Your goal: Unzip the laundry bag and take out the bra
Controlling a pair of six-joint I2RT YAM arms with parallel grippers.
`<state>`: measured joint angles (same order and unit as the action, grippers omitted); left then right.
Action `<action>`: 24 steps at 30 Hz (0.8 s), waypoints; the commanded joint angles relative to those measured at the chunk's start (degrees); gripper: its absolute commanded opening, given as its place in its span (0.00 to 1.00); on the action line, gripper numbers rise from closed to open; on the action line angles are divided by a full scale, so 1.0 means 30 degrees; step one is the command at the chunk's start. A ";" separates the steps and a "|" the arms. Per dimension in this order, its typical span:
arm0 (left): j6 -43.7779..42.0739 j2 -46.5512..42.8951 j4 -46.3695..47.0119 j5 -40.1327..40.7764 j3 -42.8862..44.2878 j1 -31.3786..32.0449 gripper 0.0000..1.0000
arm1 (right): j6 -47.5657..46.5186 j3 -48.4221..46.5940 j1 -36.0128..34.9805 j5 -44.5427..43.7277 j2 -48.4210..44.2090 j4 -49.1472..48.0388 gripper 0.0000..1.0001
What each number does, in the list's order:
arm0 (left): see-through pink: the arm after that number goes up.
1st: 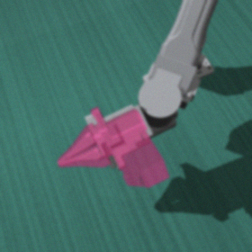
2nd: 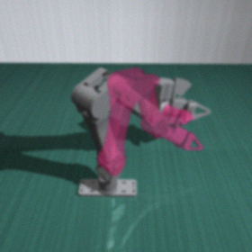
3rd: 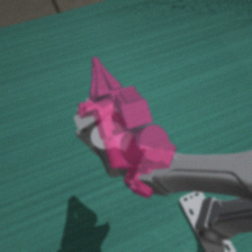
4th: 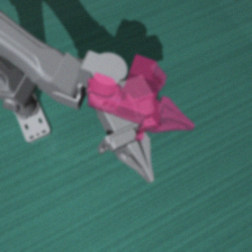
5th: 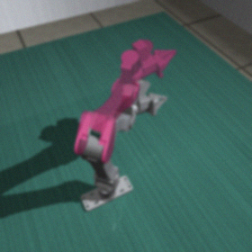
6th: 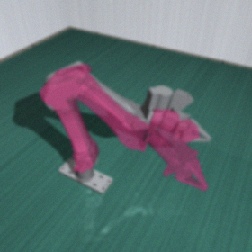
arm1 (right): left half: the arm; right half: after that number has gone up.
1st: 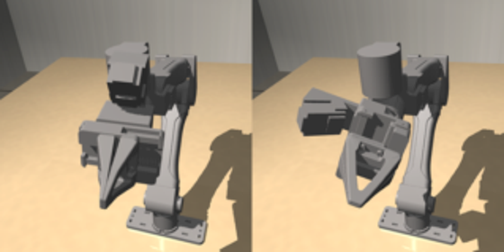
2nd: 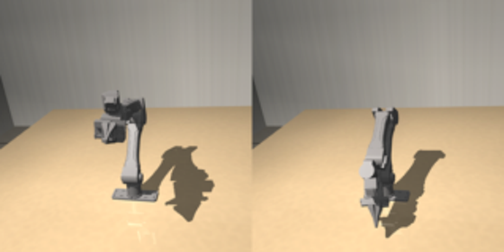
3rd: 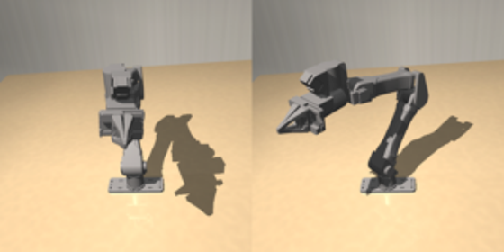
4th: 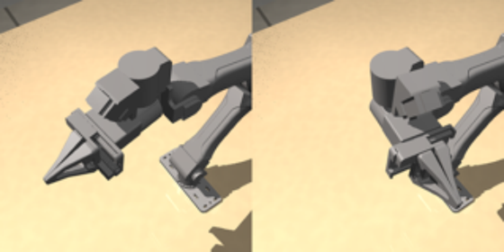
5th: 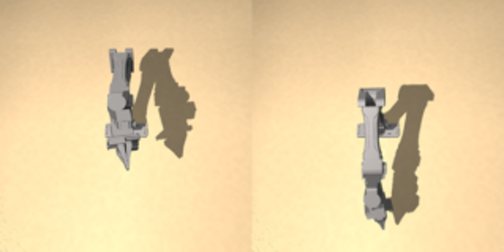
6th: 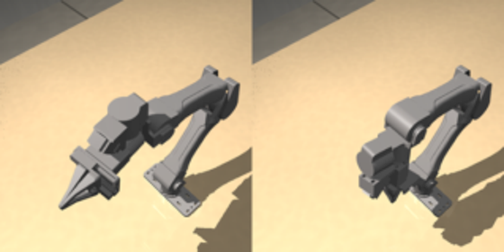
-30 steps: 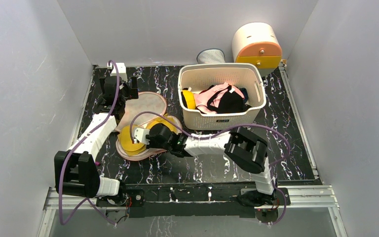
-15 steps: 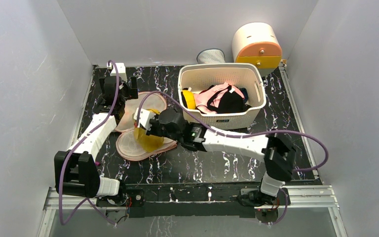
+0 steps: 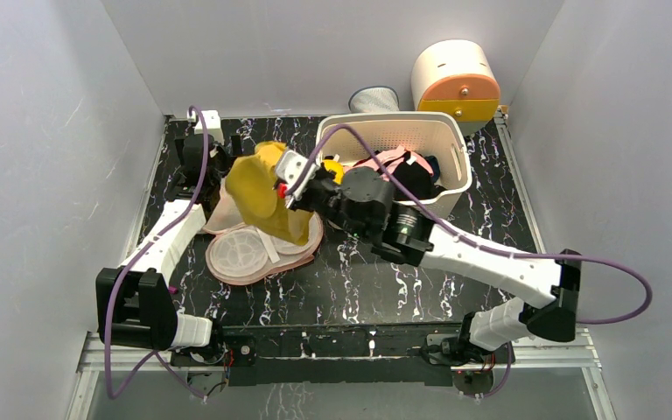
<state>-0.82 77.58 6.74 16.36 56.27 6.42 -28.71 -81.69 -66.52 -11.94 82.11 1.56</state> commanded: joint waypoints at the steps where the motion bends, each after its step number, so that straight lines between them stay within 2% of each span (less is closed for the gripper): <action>1: 0.0295 -0.0045 0.0023 -0.0297 0.0814 -0.0139 0.98 | -0.2694 -0.1145 0.0154 -0.3301 -0.1434 -0.0862 0.00; 5: 0.0546 0.0001 -0.0047 -0.0550 0.0843 -0.0146 0.98 | -0.4054 -0.2193 0.1203 -0.4878 -0.1331 -0.0436 0.00; 10: 0.0669 0.0150 -0.0119 -0.0712 0.0872 -0.0147 0.98 | -0.4218 -0.2972 0.3874 -0.5433 -0.1141 -0.0011 0.00; 17: 0.0726 0.0185 -0.0190 -0.0787 0.0938 -0.0146 0.98 | -0.3278 -0.1795 0.8284 -0.3483 -0.1043 -0.0344 0.00; 24: 0.0770 0.0185 -0.0270 -0.0800 0.0988 -0.0146 0.98 | -0.2990 0.1268 1.1103 -0.0812 -0.0622 -0.1304 0.00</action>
<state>0.82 78.52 5.67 14.33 56.73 6.42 -38.48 -82.32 -36.88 -20.25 79.24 1.41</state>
